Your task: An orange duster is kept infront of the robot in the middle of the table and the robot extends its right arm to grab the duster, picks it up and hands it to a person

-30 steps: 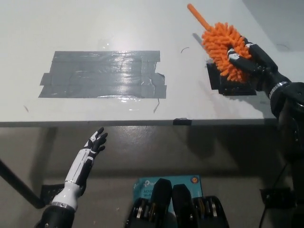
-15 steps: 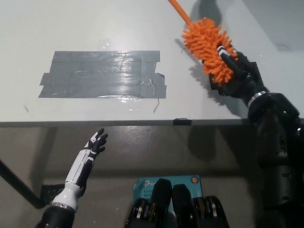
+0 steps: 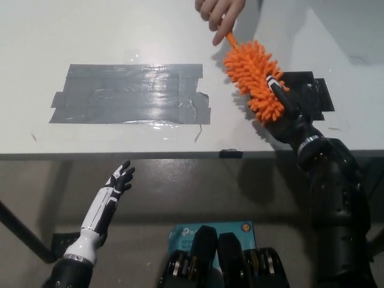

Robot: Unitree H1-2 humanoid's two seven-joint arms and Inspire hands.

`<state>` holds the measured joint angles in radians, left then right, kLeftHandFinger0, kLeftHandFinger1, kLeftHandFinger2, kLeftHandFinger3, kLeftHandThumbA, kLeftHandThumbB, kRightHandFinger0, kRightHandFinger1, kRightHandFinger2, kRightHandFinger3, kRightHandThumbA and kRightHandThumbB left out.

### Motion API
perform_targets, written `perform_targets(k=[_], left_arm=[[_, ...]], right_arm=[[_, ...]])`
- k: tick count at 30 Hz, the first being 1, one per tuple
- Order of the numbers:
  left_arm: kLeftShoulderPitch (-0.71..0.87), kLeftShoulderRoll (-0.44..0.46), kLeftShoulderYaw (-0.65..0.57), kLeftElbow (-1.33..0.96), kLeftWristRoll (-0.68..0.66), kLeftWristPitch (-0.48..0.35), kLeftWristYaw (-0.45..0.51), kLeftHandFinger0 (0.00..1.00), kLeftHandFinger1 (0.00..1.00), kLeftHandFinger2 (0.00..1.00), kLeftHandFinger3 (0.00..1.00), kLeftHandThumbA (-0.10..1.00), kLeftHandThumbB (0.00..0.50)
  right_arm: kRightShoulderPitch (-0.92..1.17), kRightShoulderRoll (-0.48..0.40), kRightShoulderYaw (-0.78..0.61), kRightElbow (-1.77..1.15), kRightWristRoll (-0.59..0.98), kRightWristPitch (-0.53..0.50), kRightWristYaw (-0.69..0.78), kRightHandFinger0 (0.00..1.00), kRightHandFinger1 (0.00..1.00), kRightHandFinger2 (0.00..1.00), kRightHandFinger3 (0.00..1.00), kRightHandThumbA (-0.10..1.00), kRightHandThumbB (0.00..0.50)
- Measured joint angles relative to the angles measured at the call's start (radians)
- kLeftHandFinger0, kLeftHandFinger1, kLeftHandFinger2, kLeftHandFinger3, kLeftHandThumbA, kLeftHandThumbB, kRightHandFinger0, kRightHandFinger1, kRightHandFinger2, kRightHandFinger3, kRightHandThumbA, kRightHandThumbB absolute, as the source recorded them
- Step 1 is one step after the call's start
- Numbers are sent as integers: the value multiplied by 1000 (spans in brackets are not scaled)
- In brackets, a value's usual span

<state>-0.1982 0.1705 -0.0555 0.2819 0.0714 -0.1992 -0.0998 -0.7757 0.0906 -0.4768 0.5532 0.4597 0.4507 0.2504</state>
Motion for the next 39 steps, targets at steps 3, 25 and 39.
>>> perform_targets(k=[3,25,39], left_arm=[[-1,1,0,0,1,0,0,1000,1000,1000,1000,1000,192],[-14,5,-1,0,7,0,0,1000,1000,1000,1000,1000,215],[-26,6,-2,3,7,2,0,1000,1000,1000,1000,1000,224]], right_arm=[[2,0,-3,1,9,1,-15,0,223,589,975,-100,132],[66,-52,128,-38,128,9,104,1000,1000,1000,1000,682,497],[225,-103,194,-378,148,6,190,1000,1000,1000,1000,786,448]])
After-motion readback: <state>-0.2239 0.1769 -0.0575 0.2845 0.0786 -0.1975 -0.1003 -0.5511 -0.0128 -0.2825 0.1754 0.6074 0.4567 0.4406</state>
